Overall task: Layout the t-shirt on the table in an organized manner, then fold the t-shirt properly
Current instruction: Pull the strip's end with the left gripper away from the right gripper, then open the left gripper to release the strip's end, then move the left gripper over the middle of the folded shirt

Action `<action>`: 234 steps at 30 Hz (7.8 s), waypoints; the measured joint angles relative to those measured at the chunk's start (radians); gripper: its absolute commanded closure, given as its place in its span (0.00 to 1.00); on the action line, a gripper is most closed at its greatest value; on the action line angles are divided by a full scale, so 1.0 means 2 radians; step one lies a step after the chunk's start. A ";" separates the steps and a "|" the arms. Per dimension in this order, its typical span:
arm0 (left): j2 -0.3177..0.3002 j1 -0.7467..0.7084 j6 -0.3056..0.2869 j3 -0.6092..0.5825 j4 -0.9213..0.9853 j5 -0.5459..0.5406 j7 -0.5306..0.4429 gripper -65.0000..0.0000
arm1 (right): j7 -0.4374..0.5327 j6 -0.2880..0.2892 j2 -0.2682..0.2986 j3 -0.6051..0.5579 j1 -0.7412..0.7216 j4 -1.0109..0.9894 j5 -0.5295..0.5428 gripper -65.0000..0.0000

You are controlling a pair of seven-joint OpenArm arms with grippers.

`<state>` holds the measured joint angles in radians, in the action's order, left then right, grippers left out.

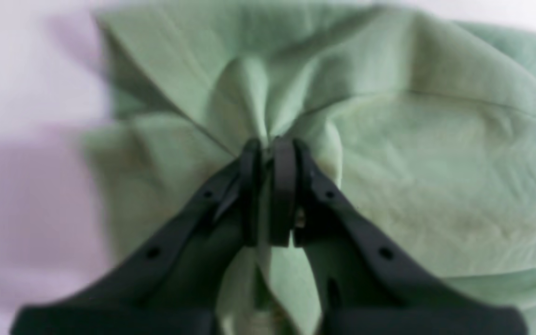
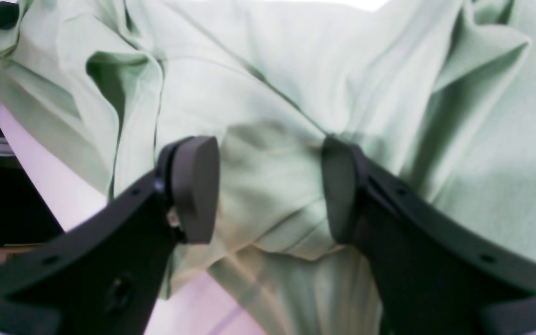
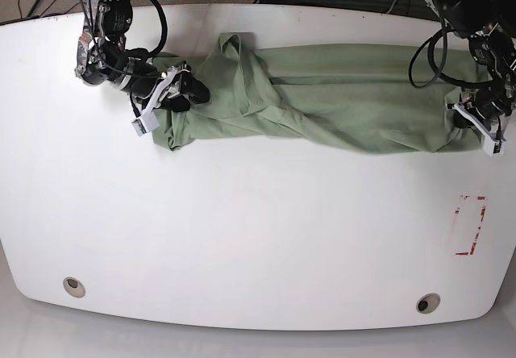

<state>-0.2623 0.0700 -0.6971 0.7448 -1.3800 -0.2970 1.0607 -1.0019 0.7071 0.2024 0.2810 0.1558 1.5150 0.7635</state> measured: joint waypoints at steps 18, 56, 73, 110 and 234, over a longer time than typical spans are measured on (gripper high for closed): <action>-0.012 -0.015 0.000 0.003 -0.114 -0.004 0.051 0.96 | 0.000 0.000 0.000 0.000 -0.001 0.000 0.000 0.48; -0.040 -0.115 -0.001 0.022 -0.163 -0.009 0.059 0.96 | 0.000 0.000 0.000 0.000 -0.002 -0.001 0.000 0.48; -0.049 -0.117 -0.002 0.021 -0.163 -0.008 0.059 0.81 | 0.008 0.000 0.000 0.000 -0.001 -0.002 0.000 0.48; -0.087 -0.065 0.001 0.092 0.046 -0.154 0.068 0.43 | 0.011 0.000 0.001 0.000 0.000 -0.002 -0.001 0.48; -0.081 -0.201 0.000 -0.205 -0.298 -0.099 0.016 0.96 | 0.013 -0.002 -0.011 0.003 -0.001 -0.003 -0.003 0.48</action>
<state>-0.4248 -0.3313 -0.6975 0.3347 -1.9755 -0.4950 1.0935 -0.9760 0.7033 0.1795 0.2878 0.1543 1.5097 0.7570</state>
